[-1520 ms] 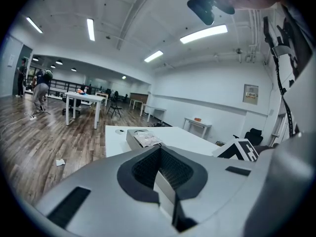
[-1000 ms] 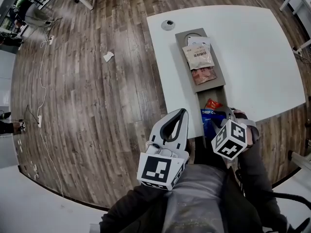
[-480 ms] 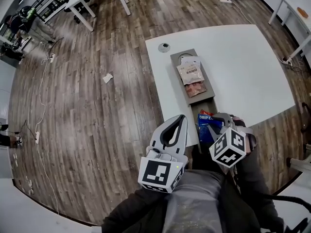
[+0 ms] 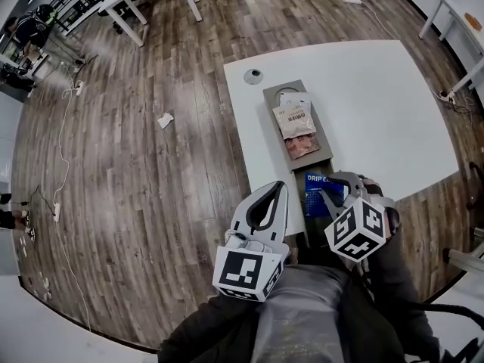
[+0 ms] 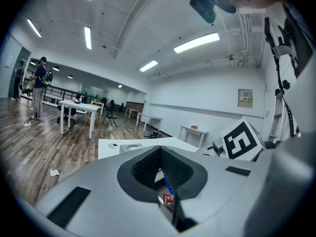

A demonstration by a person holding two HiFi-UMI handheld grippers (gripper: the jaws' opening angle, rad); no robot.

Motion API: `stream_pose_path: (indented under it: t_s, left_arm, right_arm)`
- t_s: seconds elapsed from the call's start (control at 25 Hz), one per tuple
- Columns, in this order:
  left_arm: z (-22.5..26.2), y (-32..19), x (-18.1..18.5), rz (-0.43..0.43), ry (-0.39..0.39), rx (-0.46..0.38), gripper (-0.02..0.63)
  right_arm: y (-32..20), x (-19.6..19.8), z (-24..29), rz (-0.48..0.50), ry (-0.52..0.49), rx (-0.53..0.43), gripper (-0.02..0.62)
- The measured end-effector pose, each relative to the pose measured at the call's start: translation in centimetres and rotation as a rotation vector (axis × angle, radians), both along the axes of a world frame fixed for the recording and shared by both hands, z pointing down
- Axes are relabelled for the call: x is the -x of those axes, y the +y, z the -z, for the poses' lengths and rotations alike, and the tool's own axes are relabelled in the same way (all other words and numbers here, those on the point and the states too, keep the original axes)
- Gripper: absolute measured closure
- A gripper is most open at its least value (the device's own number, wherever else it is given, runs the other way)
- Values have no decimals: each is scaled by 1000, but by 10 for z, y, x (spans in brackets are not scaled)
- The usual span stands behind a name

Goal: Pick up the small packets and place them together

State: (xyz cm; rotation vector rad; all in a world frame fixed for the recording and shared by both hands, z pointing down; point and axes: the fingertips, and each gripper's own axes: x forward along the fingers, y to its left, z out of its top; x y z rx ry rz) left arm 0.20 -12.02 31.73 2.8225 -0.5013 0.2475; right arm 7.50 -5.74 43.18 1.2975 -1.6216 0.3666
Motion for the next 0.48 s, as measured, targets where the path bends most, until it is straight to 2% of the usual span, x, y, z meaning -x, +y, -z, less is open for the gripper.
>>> stream_pose_path:
  t_s: [0.28,0.48]
  left_arm:
    - [6,-40,-17,80,-3,-10,603]
    - [-3,-63,-29,140,-25,21,603]
  right_arm:
    - [-67,-38,46,53,15,-114,506]
    - [-114,-64,57,109,18,-136,505]
